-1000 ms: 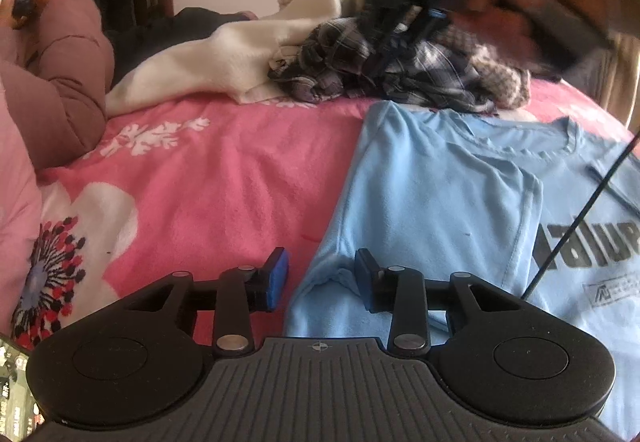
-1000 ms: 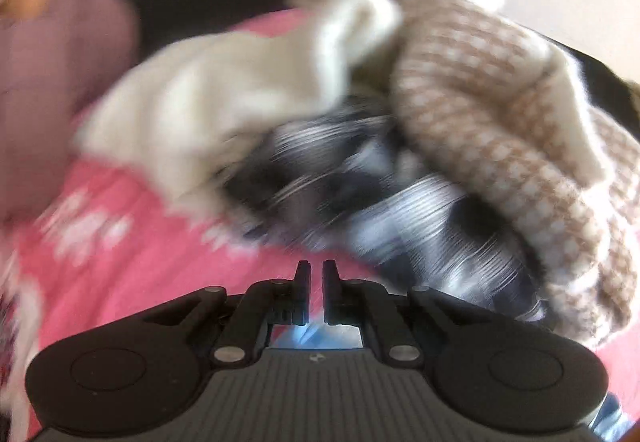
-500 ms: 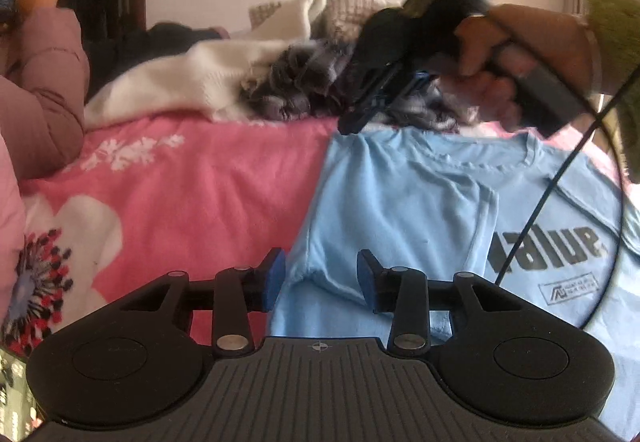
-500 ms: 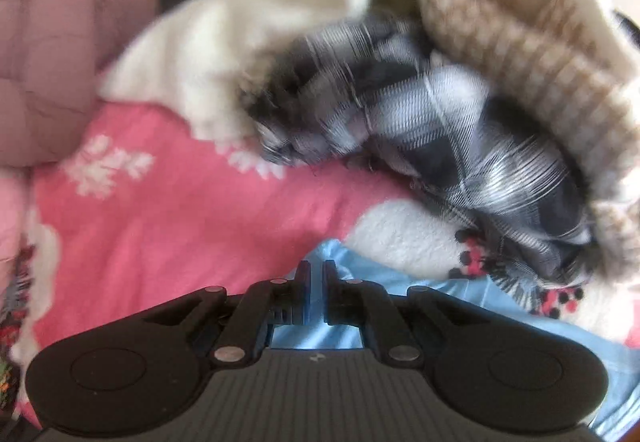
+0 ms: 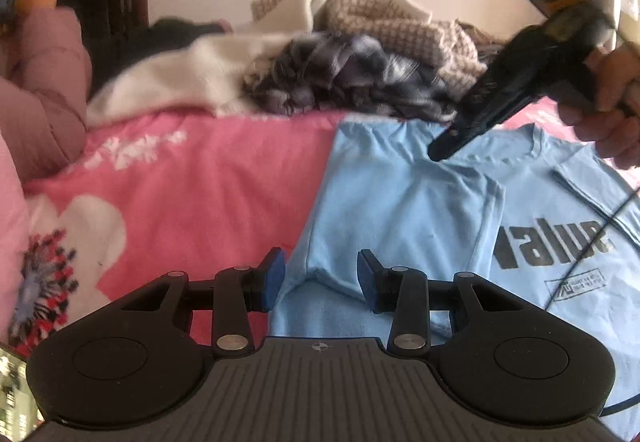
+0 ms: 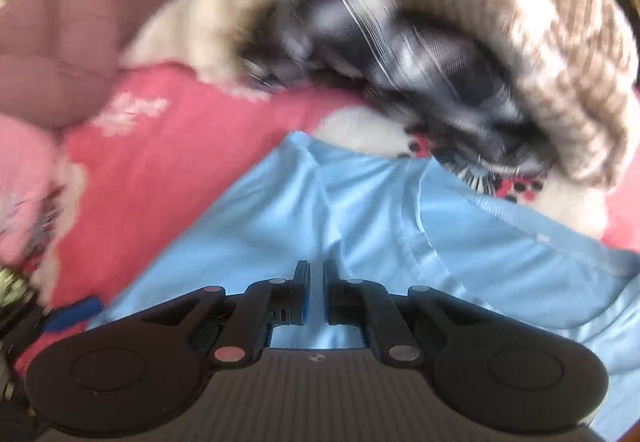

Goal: Fold clothes

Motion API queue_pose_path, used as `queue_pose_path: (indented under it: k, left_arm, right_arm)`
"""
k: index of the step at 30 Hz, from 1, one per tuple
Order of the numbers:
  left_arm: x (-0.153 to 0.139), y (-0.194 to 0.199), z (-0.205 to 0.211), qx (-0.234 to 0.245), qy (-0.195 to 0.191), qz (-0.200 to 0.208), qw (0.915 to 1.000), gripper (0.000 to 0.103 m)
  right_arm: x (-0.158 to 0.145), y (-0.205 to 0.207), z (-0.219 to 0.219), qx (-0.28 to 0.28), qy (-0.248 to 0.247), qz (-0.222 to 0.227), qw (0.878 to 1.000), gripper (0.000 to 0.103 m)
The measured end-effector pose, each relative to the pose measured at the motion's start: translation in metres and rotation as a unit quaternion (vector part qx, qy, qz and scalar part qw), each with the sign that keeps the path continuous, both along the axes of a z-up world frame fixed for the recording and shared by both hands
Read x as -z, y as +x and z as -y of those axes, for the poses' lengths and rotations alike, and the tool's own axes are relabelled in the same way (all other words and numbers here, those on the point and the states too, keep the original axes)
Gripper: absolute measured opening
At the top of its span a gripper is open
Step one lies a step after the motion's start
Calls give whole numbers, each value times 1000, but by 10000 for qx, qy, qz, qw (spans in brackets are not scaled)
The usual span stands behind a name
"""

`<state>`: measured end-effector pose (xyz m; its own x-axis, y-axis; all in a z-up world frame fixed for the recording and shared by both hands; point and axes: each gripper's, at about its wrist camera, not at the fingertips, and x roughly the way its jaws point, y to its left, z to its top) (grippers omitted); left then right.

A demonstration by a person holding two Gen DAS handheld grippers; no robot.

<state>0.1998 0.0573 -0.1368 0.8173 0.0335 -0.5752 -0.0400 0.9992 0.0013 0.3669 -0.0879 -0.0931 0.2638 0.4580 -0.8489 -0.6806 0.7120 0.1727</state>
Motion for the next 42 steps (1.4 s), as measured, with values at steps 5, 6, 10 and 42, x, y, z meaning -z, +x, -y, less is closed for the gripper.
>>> queue_pose_path:
  k: [5, 6, 10, 42]
  left_arm:
    - [6, 3, 32, 550, 298, -168, 9979, 40]
    - [12, 5, 40, 598, 410, -315, 9969, 40]
    - [9, -2, 54, 616, 723, -233, 9952, 40]
    - [-67, -202, 26, 198, 865, -1899, 9778, 67]
  right_arm:
    - [18, -29, 12, -567, -571, 196, 9966, 8]
    - [29, -31, 14, -541, -777, 196, 9953, 9]
    - [24, -31, 30, -229, -322, 73, 9992, 9]
    - [-59, -358, 263, 2162, 982, -29, 9714, 37]
